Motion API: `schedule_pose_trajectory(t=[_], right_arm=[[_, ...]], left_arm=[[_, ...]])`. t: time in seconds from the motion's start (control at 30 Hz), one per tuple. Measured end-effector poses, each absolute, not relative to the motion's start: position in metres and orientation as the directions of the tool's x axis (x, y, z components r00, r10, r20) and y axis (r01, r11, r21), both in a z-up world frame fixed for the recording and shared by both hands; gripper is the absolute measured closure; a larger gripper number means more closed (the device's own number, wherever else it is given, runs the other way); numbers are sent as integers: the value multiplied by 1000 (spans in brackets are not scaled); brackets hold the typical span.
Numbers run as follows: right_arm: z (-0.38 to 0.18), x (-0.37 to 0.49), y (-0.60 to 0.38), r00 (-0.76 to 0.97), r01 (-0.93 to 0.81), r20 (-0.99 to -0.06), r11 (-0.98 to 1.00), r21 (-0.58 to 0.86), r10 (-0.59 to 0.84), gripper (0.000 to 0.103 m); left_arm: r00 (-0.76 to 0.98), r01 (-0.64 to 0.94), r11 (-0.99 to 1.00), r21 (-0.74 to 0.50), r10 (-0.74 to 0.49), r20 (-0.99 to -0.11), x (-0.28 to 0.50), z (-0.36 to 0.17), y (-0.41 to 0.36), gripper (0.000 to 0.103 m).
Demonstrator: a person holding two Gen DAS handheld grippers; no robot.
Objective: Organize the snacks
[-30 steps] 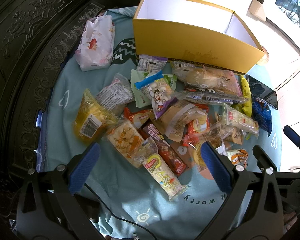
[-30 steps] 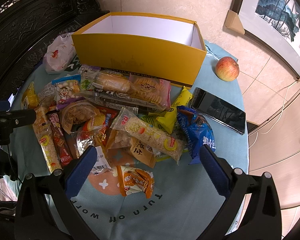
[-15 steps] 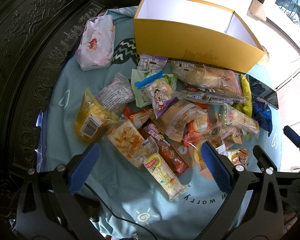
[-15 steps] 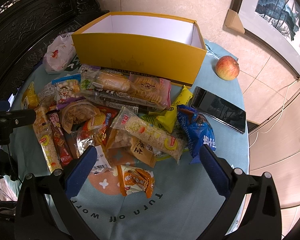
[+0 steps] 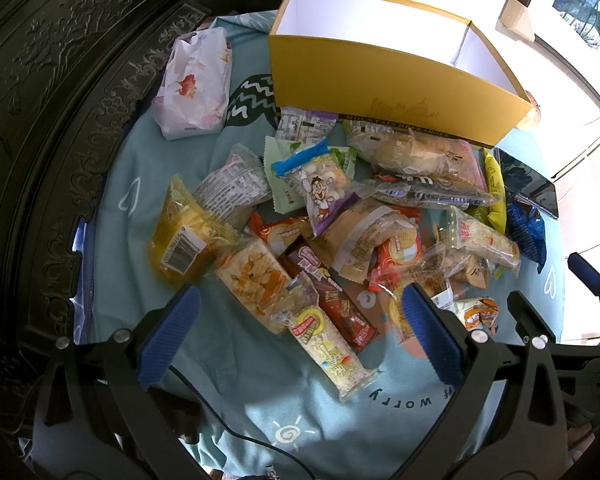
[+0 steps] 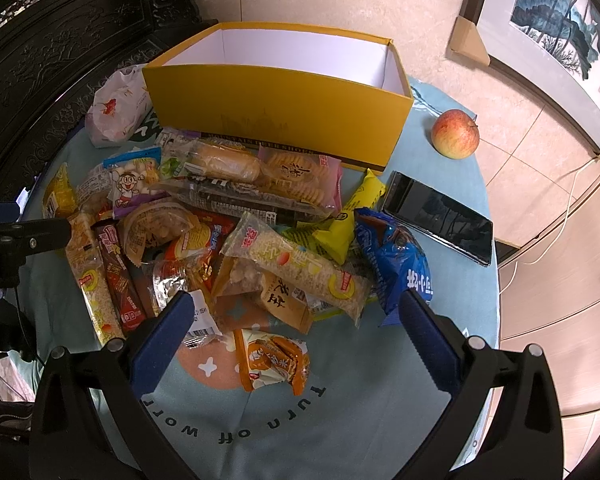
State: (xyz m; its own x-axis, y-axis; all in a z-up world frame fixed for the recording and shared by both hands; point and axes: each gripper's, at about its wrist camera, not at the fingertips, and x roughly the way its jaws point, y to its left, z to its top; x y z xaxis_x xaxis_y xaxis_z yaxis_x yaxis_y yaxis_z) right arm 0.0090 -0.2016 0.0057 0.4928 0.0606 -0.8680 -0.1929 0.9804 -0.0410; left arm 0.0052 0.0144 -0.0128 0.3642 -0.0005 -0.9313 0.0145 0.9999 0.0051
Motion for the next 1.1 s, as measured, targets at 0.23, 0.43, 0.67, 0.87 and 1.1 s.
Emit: schedule_pose_trajectory(t=[0.23, 0.43, 0.67, 0.87, 1.1], right_arm=[[2, 8, -202, 488, -190, -871, 981, -37, 62, 1], [2, 10, -203, 482, -189, -874, 981, -33, 64, 1], [-3, 14, -212, 472, -170, -880, 984, -44, 43, 1], [-17, 15, -230, 431, -128, -902, 991, -24, 34, 1], [-30, 22, -241, 419, -113, -908, 993, -20, 30, 1]], left_arm=[[353, 14, 1000, 10, 5, -936, 7, -15, 14, 2], [344, 13, 1000, 13, 8, -939, 10, -15, 11, 2], [338, 4, 999, 53, 48, -940, 20, -27, 18, 2], [286, -35, 997, 66, 73, -955, 33, -57, 41, 2], [252, -23, 996, 81, 85, -964, 50, -73, 41, 2]])
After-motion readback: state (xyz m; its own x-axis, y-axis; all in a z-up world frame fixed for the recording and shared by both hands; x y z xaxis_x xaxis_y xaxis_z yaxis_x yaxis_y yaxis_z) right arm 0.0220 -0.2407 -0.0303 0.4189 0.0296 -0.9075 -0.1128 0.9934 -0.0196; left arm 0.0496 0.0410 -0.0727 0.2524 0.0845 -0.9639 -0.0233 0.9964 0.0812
